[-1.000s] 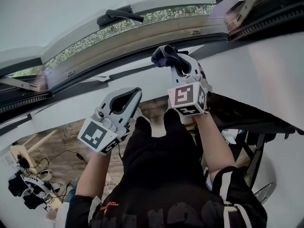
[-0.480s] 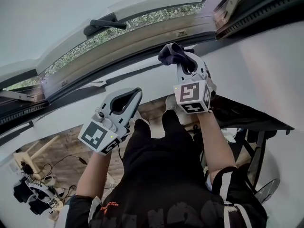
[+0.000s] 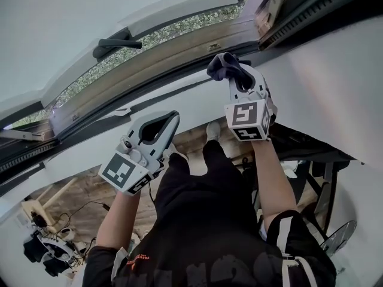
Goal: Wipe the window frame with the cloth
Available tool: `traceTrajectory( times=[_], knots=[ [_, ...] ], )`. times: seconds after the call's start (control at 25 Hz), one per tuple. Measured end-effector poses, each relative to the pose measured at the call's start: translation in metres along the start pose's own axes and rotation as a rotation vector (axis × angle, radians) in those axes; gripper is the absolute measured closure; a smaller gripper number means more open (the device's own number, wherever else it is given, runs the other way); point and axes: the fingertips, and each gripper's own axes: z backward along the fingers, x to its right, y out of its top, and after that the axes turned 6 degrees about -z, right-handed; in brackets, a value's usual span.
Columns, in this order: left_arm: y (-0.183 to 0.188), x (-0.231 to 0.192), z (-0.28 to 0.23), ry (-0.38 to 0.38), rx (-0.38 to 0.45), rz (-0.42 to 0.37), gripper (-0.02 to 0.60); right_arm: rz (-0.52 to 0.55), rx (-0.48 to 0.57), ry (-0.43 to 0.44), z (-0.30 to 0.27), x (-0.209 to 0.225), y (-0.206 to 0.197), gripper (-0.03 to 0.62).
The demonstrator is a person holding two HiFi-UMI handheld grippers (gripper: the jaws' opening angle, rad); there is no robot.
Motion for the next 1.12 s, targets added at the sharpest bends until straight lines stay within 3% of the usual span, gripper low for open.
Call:
traceTrajectory(
  times=[0.56,1.12],
  knots=[
    [0.007,0.004,-0.029,-0.048,-0.009,-0.016,0.560,-0.029,-0.045,-0.110,0.004,0.047,-0.015,0.553],
    [0.012,0.009,-0.050,-0.088,-0.012,-0.024,0.560,-0.044,-0.057,-0.140,0.011,0.072,-0.022,0.553]
  ],
)
